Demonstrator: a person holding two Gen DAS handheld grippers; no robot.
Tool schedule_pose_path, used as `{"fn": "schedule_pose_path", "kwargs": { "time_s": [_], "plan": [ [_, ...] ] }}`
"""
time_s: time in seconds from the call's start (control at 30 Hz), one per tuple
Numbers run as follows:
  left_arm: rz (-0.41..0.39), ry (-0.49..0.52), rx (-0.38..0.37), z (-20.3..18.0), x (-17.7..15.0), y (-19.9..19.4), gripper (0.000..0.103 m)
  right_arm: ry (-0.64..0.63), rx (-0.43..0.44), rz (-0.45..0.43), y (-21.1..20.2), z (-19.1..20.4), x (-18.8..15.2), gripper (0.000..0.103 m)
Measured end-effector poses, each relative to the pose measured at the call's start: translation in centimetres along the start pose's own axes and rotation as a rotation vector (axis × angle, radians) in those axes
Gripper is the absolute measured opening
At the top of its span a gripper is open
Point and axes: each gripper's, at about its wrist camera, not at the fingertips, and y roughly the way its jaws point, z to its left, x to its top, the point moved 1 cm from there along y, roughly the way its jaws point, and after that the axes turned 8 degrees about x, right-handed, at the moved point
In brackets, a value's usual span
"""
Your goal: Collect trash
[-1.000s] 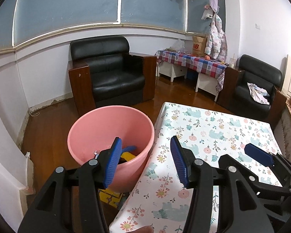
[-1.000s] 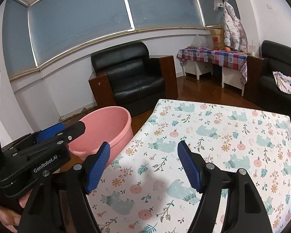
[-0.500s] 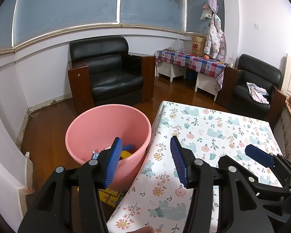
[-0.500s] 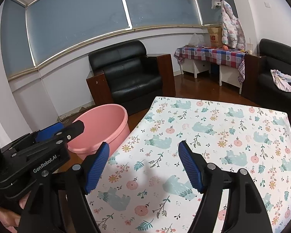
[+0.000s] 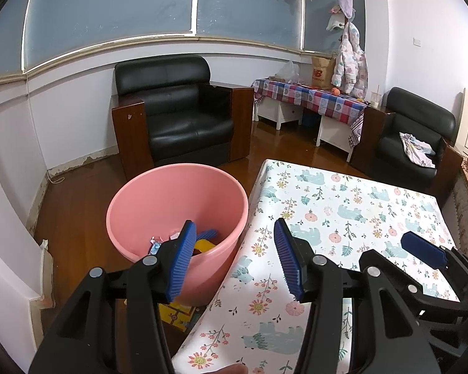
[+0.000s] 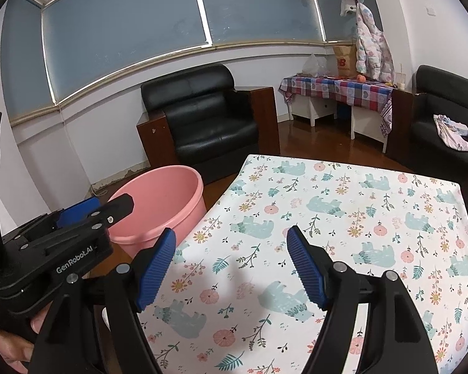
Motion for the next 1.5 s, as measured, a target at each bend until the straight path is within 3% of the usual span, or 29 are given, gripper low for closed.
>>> {"fn": "schedule_pose_path", "kwargs": {
  "time_s": [1.5],
  "plan": [
    [-0.019, -0.011, 0.006, 0.68, -0.16, -0.39, 0.052, -0.001, -0.008, -0.013, -0.59, 0.06, 0.03, 0.072]
  ]
}}
